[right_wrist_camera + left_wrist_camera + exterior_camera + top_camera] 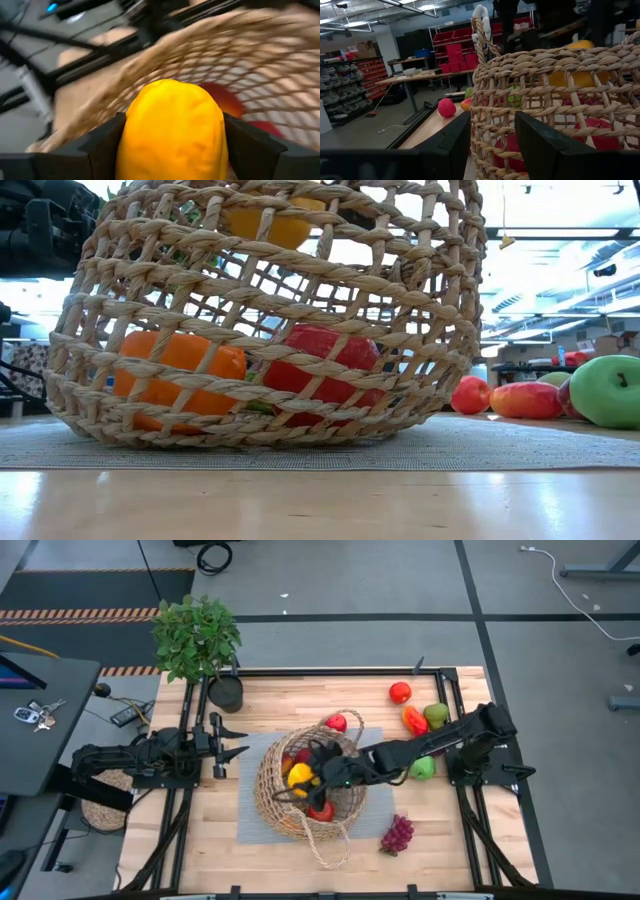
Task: Build produce basket
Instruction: Put the yellow bell pepper into the brown basket
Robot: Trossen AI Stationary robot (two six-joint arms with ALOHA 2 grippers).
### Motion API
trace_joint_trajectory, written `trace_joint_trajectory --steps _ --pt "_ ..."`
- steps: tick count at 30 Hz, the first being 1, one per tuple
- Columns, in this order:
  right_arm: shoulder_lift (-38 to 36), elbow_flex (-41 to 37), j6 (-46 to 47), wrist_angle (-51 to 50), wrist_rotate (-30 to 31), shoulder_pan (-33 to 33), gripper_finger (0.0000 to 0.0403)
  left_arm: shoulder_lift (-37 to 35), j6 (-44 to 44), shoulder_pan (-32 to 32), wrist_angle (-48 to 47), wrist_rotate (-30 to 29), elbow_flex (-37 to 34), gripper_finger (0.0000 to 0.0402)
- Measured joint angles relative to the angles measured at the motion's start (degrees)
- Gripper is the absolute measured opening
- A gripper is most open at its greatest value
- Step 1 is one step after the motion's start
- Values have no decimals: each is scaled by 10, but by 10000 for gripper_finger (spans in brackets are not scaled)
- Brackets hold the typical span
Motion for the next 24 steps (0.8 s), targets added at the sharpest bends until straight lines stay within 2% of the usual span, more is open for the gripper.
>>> trace_joint_trajectory --steps 3,6,11,17,24 --pt "13 9 -20 -12 -71 -3 309 0 0 0 0 0 0 160" --pt "14 9 -30 -50 -113 -5 310 0 0 0 0 0 0 160" --pt "13 9 -50 -137 -129 -6 311 0 0 0 0 0 0 160" --pt "12 9 -87 -162 -146 -5 315 0 0 0 1 0 0 160" --pt "9 9 -59 -172 -163 -6 372 0 0 0 0 0 0 160"
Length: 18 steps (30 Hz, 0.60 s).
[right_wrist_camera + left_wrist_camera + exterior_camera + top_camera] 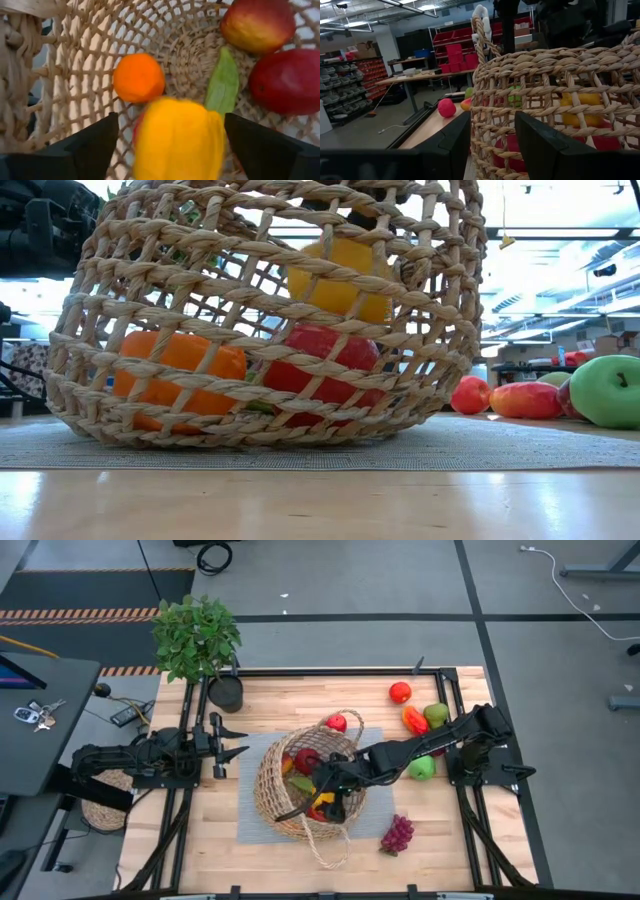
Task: Build produce basket
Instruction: Put the yellow bell pepper into the brown basket, then put the red apple into the brown basket
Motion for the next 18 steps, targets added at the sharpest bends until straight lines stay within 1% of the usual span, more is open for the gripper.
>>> trace_joint_trajectory --steps 2,4,6,9,13,18 --pt "-9 1 20 -20 -8 -3 389 0 0 0 0 0 0 160" --pt "-21 17 35 -65 -13 -5 397 0 0 0 0 0 0 160" --pt "-35 47 50 -121 -4 -7 395 0 0 0 0 0 0 160" --pt "-57 86 52 -176 35 3 387 0 0 0 0 0 0 160" --pt "-87 106 83 -255 38 15 375 0 0 0 0 0 0 160" --pt "-136 92 170 -403 125 30 372 0 0 0 0 0 0 160"
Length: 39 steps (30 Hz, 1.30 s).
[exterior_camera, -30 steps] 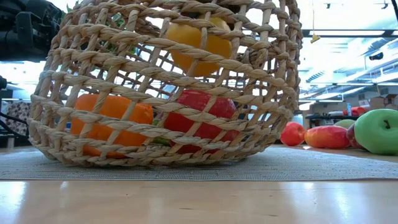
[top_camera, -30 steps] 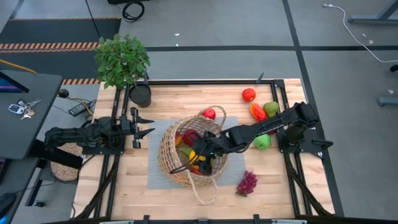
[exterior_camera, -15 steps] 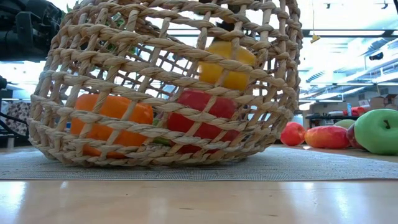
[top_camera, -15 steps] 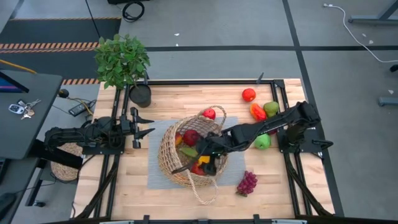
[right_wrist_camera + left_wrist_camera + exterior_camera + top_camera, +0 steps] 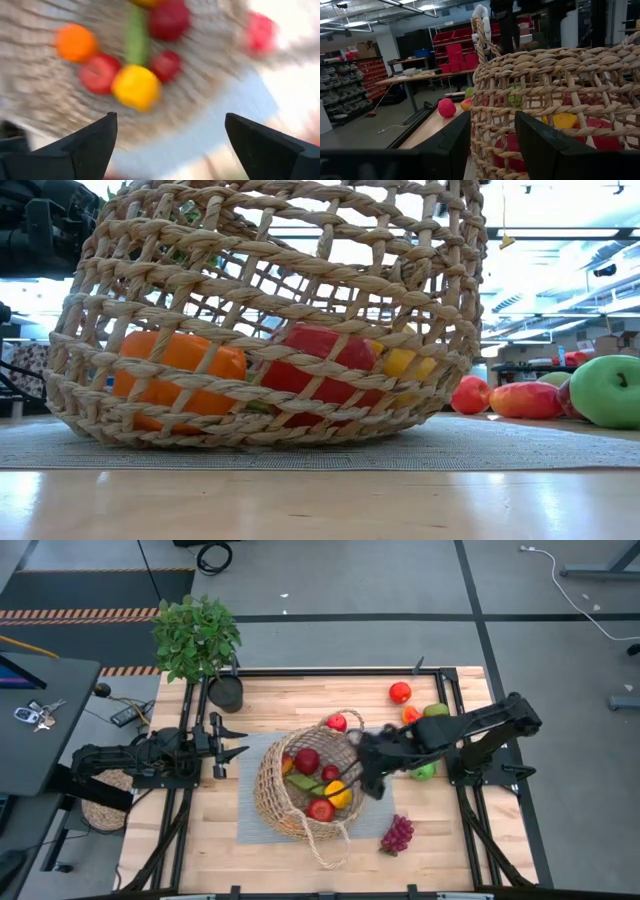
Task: Build produce basket
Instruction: Put the red apple into the brown basket
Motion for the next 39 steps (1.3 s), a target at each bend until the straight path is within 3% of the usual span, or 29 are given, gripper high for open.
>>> trace_joint_trajectory --steps 11,17,23,32,39 --pt "-96 -184 91 -36 27 -37 372 0 0 0 0 0 0 160" --pt "-162 -316 73 33 28 -131 372 0 0 0 0 0 0 160" --pt "-184 -396 34 52 28 -240 372 0 0 0 0 0 0 160" --pt "-184 -441 -57 107 20 -350 372 0 0 0 0 0 0 160" --pt "-203 -401 -102 108 -12 -329 372 0 0 0 0 0 0 160"
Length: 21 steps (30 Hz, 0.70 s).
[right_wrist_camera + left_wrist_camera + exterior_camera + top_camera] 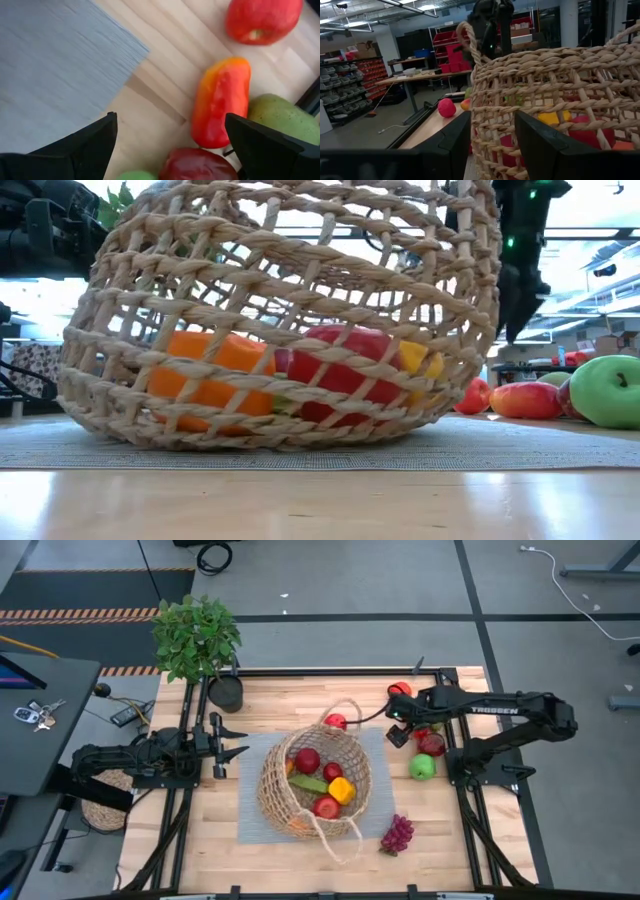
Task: Build produce basket
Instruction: Put the red apple into the brown basket
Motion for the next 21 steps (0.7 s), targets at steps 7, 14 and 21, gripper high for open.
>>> trace_joint_trajectory --steps 7,14,21 --pt "-68 58 100 -69 85 23 371 0 0 0 0 0 0 160" --pt "-128 36 271 -142 130 -23 364 0 0 0 0 0 0 160" --pt "-80 -38 230 -114 96 -51 363 0 0 0 0 0 0 160"
